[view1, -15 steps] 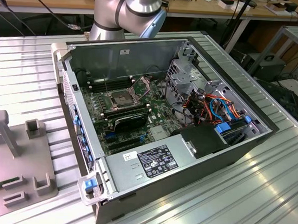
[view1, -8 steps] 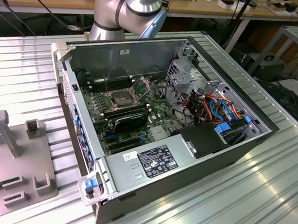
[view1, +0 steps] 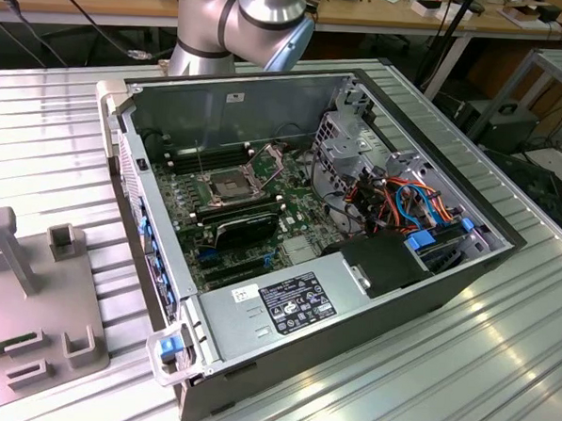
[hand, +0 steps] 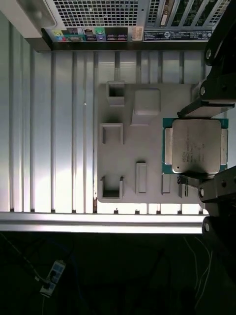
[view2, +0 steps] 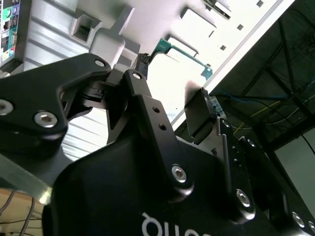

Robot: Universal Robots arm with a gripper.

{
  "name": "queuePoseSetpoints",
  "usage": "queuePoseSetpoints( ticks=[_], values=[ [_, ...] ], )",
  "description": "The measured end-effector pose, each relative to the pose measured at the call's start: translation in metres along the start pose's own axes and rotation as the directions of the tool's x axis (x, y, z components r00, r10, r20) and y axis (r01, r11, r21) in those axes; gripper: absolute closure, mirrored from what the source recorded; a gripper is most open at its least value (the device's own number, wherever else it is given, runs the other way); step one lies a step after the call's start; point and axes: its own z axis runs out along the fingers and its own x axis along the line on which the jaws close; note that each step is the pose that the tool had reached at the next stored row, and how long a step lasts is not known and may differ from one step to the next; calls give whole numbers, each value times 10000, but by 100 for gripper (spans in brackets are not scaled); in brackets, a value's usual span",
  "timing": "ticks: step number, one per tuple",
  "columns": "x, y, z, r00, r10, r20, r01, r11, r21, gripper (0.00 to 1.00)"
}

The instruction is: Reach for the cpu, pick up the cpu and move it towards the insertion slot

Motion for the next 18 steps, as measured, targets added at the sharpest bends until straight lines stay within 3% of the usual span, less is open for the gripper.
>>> queuePoseSetpoints(
  ticks=[18],
  values=[
    [-239, -2, -4, 10000, 1, 0, -1, 10000, 0, 45]
  ],
)
